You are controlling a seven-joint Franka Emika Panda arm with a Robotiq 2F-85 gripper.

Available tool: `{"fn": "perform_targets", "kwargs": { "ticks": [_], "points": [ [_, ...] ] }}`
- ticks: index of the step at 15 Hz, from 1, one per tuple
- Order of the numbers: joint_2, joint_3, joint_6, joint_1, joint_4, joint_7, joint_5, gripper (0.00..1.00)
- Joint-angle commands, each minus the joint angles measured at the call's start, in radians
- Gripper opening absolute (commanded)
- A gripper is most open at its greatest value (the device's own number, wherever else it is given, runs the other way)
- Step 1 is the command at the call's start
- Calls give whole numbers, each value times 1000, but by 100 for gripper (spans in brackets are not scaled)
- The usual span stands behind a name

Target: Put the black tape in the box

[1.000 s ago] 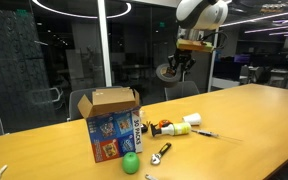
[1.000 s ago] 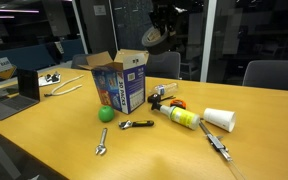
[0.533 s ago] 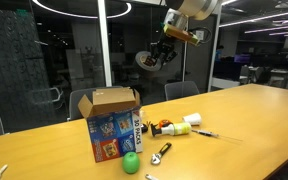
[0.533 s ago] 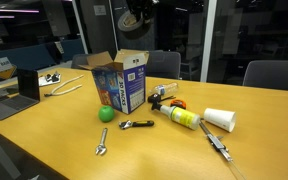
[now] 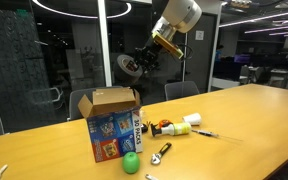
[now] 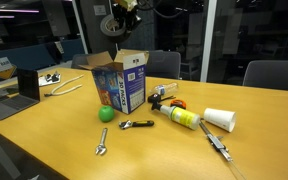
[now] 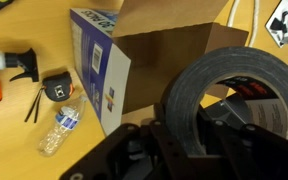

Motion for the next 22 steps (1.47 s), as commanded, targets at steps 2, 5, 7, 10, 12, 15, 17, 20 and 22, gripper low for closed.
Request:
{"fn": "perform_targets", "kwargs": {
  "ticks": [2, 5, 7, 10, 12, 15, 17, 20, 22],
  "points": [
    [123, 36, 4, 2, 78, -79, 123, 15],
    [190, 53, -3, -1, 91, -87, 140, 15],
    [227, 62, -10, -3, 103, -85, 141, 15],
    [275, 69, -17, -5, 124, -75, 129, 15],
    [296, 70, -28, -3, 139, -59, 116, 57],
    [315, 73, -33, -4, 156, -56, 113, 72],
    [322, 73, -37, -4, 169, -52, 111, 88],
    [315, 68, -46, -4, 178, -42, 100, 100],
    [294, 52, -86, 0, 190, -18, 42, 100]
  ]
}}
